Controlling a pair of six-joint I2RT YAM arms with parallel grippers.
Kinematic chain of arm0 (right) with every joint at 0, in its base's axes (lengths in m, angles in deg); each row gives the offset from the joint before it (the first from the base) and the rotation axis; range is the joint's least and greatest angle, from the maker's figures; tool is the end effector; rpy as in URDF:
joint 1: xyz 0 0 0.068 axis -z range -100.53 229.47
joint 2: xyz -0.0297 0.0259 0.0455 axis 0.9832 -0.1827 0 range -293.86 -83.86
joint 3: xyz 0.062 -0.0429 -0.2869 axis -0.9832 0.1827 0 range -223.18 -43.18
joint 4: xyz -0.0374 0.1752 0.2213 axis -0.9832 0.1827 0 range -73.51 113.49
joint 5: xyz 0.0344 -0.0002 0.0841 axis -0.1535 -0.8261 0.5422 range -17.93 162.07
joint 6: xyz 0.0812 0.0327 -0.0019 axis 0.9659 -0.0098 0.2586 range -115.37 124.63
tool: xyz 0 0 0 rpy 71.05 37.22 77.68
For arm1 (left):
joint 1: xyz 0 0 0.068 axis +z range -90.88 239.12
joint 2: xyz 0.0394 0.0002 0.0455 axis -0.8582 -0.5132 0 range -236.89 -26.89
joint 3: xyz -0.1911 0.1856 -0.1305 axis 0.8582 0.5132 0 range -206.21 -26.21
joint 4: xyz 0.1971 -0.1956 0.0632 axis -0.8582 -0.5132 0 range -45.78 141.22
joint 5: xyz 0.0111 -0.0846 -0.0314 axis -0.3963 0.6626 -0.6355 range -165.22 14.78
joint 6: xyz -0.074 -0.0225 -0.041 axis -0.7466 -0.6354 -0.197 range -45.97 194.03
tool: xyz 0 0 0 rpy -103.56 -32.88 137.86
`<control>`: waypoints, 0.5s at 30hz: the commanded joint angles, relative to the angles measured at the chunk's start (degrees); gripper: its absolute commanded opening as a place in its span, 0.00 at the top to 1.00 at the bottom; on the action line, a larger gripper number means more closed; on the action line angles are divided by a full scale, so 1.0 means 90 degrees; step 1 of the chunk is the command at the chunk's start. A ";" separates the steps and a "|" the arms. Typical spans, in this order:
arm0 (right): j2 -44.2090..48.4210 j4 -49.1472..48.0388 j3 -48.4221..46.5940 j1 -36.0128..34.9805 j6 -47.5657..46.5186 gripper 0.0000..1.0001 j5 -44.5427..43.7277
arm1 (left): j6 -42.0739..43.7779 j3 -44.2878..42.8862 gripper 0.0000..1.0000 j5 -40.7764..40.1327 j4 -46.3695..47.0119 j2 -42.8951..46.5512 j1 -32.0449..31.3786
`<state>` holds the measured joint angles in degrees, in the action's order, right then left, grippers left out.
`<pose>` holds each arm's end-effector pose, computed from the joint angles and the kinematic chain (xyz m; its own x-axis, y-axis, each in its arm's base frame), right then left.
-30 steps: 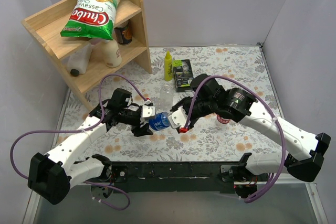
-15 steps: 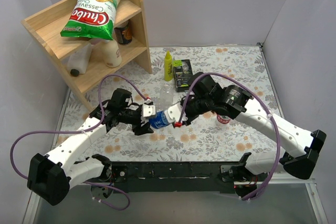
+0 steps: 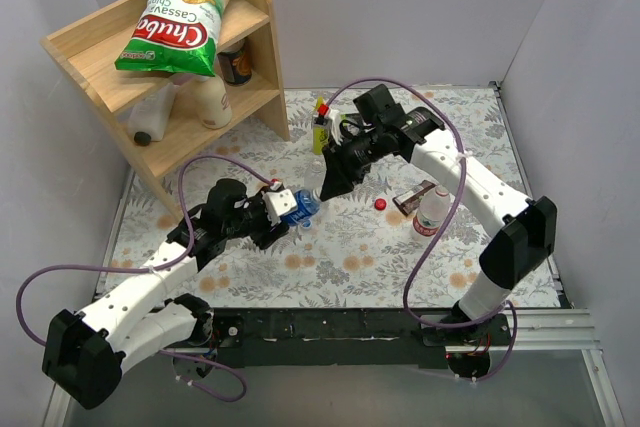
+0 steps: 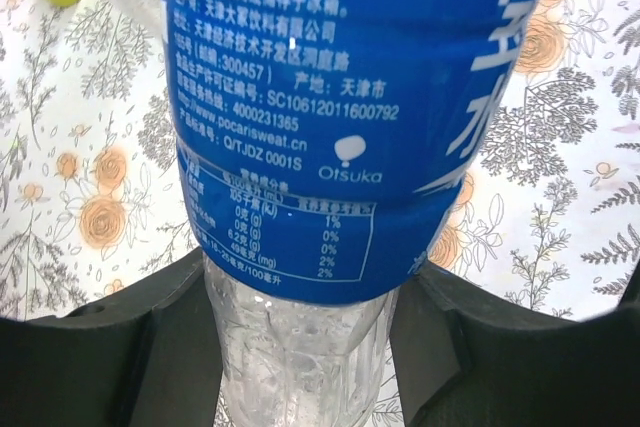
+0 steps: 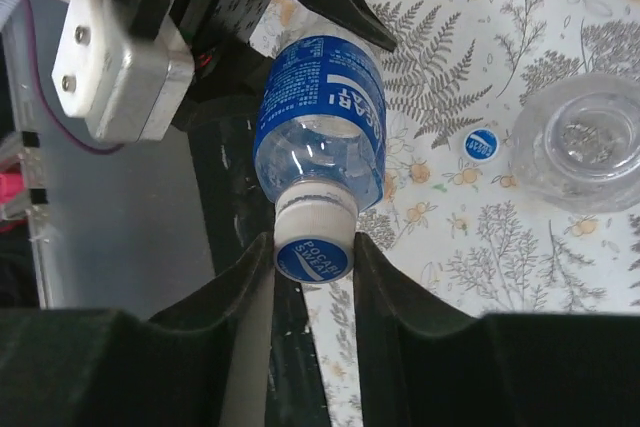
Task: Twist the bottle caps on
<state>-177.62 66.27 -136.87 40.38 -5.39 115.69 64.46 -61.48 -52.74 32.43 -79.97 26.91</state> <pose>0.2709 0.2892 0.3616 -0.4448 -0.5235 -0.7267 -0.8927 0.1934 0.4071 0.1863 -0.1524 0.2320 -0.6226 0.2106 -0.7537 0.6579 0.6624 -0.3583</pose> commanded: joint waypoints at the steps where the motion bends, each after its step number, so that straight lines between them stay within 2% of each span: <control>1: -0.0237 0.0318 -0.0691 -0.0159 0.0793 0.19 0.0994 | -0.0110 -0.0222 1.00 0.0060 0.1336 0.0234 -0.0103; 2: -0.0198 0.0396 -0.0829 -0.0100 0.0588 0.10 0.0994 | -0.0022 -0.0212 1.00 0.0254 0.1190 0.0234 -0.0103; 6: 0.0103 0.1362 -0.1727 -0.0012 -0.1691 0.08 0.0381 | 0.0690 -0.0300 1.00 0.0995 0.0060 0.0292 -0.0103; 9: 0.0542 0.1607 -0.1749 -0.0012 -0.2554 0.08 -0.0050 | 0.1304 -0.0398 1.00 0.1533 -0.0692 0.0253 -0.0103; 12: 0.1175 0.1754 -0.1106 -0.0041 -0.3774 0.07 -0.0023 | 0.1697 -0.0592 1.00 0.1905 -0.1298 0.0010 -0.0103; 13: 0.1411 0.1735 -0.0843 -0.0109 -0.4823 0.07 -0.0061 | 0.1736 -0.0671 1.00 0.2129 -0.1417 -0.0088 -0.0103; 15: 0.2228 0.1115 0.0314 -0.0488 -0.5485 0.10 -0.0613 | 0.1882 -0.0924 1.00 0.2316 -0.1798 -0.0410 -0.0103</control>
<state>-167.93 77.68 -145.81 39.99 -33.63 115.47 76.03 -64.76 -39.67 24.83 -80.40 26.30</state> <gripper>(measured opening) 0.923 0.532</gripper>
